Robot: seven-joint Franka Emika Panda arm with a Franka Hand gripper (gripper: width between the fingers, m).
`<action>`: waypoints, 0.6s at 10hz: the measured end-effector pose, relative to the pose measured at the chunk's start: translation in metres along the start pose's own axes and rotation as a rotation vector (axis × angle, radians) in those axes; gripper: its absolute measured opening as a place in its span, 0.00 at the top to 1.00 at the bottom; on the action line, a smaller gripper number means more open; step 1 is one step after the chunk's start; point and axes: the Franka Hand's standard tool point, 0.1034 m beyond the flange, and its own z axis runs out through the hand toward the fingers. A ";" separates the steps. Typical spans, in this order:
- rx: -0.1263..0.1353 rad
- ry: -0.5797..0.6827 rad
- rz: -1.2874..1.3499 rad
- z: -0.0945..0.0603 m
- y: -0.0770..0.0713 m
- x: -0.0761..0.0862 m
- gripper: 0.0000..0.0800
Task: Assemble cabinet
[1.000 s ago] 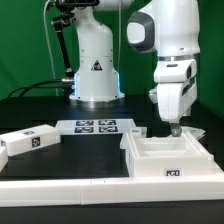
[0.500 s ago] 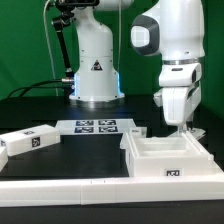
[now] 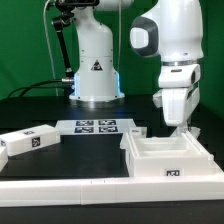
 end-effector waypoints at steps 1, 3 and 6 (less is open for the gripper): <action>0.000 0.000 0.000 0.000 0.000 0.000 0.91; 0.003 -0.010 -0.089 -0.001 -0.004 -0.002 0.91; 0.012 -0.061 -0.234 -0.021 0.001 -0.019 0.91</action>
Offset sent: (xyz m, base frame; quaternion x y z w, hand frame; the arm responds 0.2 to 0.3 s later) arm -0.0208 -0.0058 0.0143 0.0186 -0.0092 -0.1545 0.9878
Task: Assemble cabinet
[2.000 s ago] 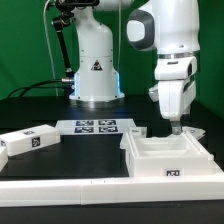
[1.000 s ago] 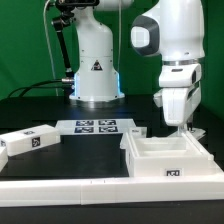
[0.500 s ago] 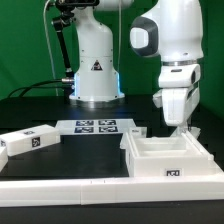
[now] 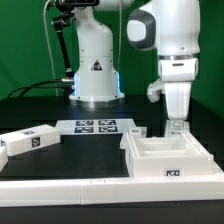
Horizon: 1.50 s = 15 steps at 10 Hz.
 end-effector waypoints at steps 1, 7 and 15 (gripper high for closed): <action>-0.001 -0.009 -0.028 -0.006 0.003 -0.005 0.91; 0.007 -0.027 -0.040 -0.011 0.006 -0.013 0.91; 0.007 -0.034 -0.174 -0.017 0.035 -0.026 0.91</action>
Offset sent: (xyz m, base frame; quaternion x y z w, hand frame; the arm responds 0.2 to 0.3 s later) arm 0.0000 0.0000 0.0000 0.0000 0.0000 0.0000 1.0000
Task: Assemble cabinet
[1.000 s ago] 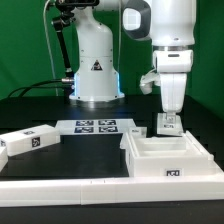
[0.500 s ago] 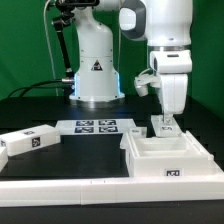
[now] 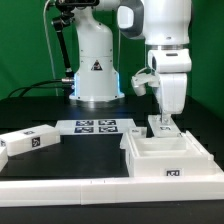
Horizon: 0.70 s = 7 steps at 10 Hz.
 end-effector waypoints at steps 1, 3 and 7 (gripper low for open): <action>-0.004 -0.004 -0.001 -0.006 0.008 0.001 0.91; -0.006 -0.011 0.003 -0.013 0.021 0.001 0.91; -0.007 -0.013 0.005 -0.015 0.026 0.002 0.91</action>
Offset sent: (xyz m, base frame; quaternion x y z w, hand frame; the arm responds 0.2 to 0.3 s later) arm 0.0206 0.0024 0.0142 0.0208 -0.0099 0.0096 0.9997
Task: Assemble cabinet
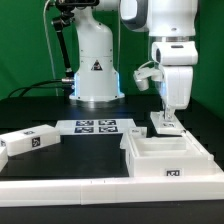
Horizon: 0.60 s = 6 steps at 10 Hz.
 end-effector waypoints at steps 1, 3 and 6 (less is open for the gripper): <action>0.000 0.000 0.000 0.000 0.000 0.000 0.91; -0.006 0.002 0.003 -0.002 0.005 0.000 0.91; 0.006 -0.002 0.014 0.001 0.007 -0.007 0.91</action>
Offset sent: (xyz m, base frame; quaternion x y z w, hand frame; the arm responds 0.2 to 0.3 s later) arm 0.0165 -0.0026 0.0034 -0.0021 0.0014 -0.0118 0.9999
